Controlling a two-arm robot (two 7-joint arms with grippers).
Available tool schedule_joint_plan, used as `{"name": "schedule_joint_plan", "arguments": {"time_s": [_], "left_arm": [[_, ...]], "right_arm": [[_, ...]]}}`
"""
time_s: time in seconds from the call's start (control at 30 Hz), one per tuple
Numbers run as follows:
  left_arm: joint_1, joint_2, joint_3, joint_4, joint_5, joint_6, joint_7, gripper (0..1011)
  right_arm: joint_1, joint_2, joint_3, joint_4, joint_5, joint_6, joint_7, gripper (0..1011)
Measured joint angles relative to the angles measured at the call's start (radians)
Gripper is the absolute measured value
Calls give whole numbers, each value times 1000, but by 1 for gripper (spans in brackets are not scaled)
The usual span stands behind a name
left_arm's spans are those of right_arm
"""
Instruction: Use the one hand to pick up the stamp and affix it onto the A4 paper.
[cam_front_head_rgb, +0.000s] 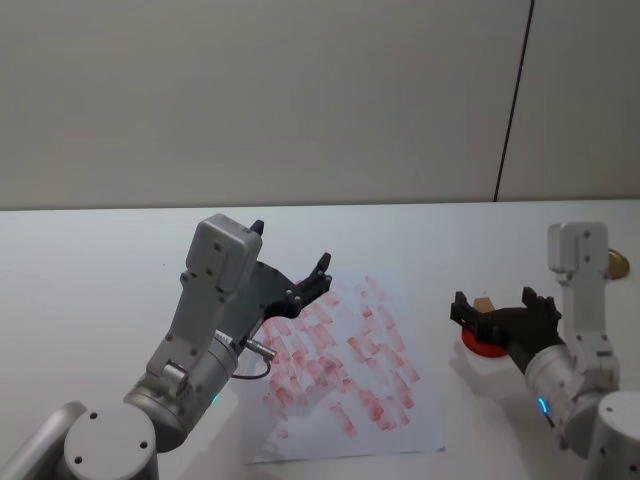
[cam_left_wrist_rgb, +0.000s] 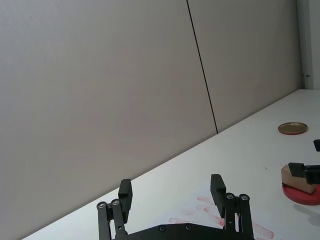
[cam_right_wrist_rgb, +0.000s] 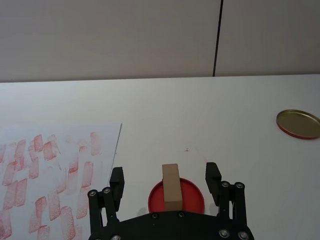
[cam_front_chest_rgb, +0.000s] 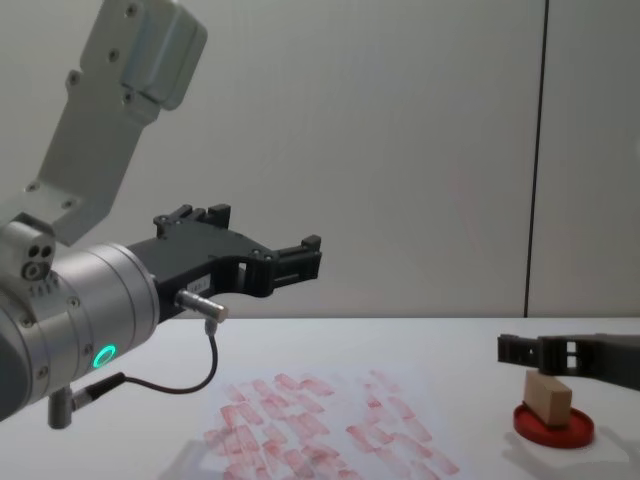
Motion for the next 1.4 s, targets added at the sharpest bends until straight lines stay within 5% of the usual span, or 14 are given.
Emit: {"name": "schedule_joint_plan", "arguments": {"time_s": [0.33,0.77,1.1,1.4], "left_arm": [[0,0,0,0,0,0,0,993],[0,0,0,0,0,0,0,993],[0,0,0,0,0,0,0,993],[0,0,0,0,0,0,0,993]], "right_arm": [[42,-26,4,66,-4,30,3,976],[79,-51,10,136,-2,62,-1,644],[91,-62,13,158,-4,77,-11,281],[97,-68,15,164,-13,88,-20,220]]}}
